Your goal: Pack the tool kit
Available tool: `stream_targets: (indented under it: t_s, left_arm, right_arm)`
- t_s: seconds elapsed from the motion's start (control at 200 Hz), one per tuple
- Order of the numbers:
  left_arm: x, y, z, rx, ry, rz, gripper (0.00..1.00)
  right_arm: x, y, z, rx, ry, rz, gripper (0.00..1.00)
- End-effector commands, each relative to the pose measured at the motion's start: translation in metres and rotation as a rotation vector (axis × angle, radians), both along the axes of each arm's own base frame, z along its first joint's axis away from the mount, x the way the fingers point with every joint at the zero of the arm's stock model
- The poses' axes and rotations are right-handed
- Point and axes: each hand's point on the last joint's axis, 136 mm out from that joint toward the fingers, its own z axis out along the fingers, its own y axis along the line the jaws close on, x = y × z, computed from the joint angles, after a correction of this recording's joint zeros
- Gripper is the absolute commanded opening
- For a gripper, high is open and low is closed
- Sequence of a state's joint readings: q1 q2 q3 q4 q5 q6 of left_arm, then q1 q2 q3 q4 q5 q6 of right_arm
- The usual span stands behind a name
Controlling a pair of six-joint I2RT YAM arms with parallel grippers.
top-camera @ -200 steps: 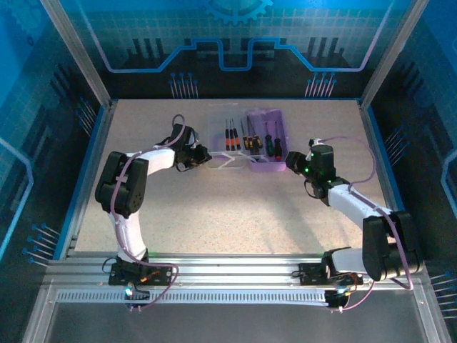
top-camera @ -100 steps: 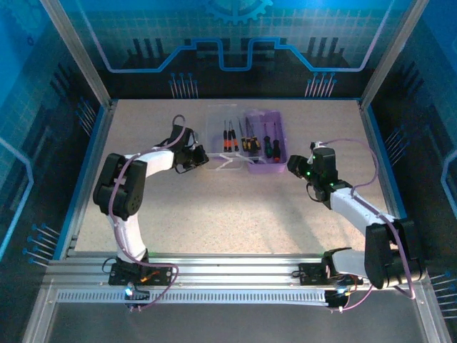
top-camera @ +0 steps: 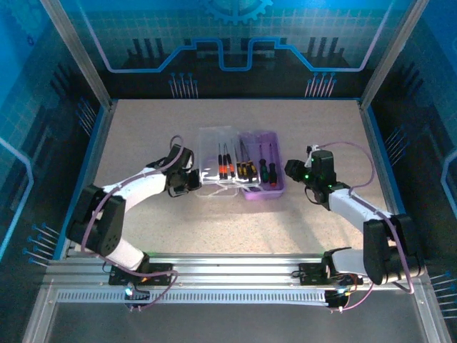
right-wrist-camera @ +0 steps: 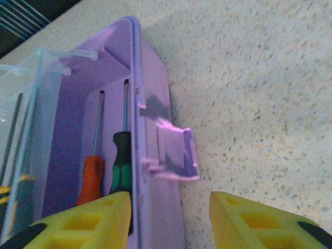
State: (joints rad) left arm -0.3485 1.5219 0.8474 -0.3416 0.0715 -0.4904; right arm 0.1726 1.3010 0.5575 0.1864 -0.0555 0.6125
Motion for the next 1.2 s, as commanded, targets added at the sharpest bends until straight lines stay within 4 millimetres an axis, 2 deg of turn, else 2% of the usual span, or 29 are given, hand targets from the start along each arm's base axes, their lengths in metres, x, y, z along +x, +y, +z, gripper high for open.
stream_targets:
  t_s: [0.0, 0.095, 0.2, 0.23, 0.3, 0.455, 0.56, 0.745, 0.956, 1.196]
  left_arm:
    - [-0.029, 0.013, 0.001, 0.059, 0.057, -0.025, 0.0]
    - [-0.038, 0.023, 0.008, 0.102, 0.076, -0.011, 0.0]
    - [-0.04, 0.035, 0.021, 0.159, 0.063, 0.013, 0.0]
    - [-0.041, 0.038, 0.023, 0.172, 0.063, 0.015, 0.0]
    - [-0.042, 0.043, 0.027, 0.198, 0.068, 0.021, 0.0]
    - [-0.041, 0.05, 0.04, 0.246, 0.06, 0.031, 0.0]
    - [-0.04, 0.056, 0.048, 0.277, 0.044, 0.038, 0.0]
    - [-0.036, 0.058, 0.057, 0.314, 0.038, 0.024, 0.0]
    - [-0.034, 0.056, 0.078, 0.366, 0.014, -0.012, 0.0]
    - [-0.035, 0.036, 0.103, 0.349, -0.006, -0.065, 0.0]
  right_arm:
    - [-0.011, 0.02, -0.012, 0.018, 0.023, 0.053, 0.42]
    - [-0.021, 0.027, -0.015, -0.086, -0.013, 0.057, 0.4]
    - [-0.028, 0.02, -0.022, -0.112, -0.027, -0.004, 0.33]
    - [-0.025, 0.019, -0.019, -0.097, -0.053, -0.023, 0.31]
    - [-0.026, 0.016, -0.026, -0.086, -0.052, -0.044, 0.28]
    - [-0.022, 0.026, -0.024, -0.041, -0.044, -0.017, 0.28]
    - [-0.02, 0.028, -0.034, -0.049, 0.013, -0.007, 0.27]
    - [-0.018, 0.057, -0.053, 0.024, 0.095, 0.086, 0.27]
    - [-0.017, 0.089, -0.053, 0.066, 0.087, 0.183, 0.27]
    - [-0.021, 0.103, -0.051, 0.078, 0.081, 0.227, 0.27]
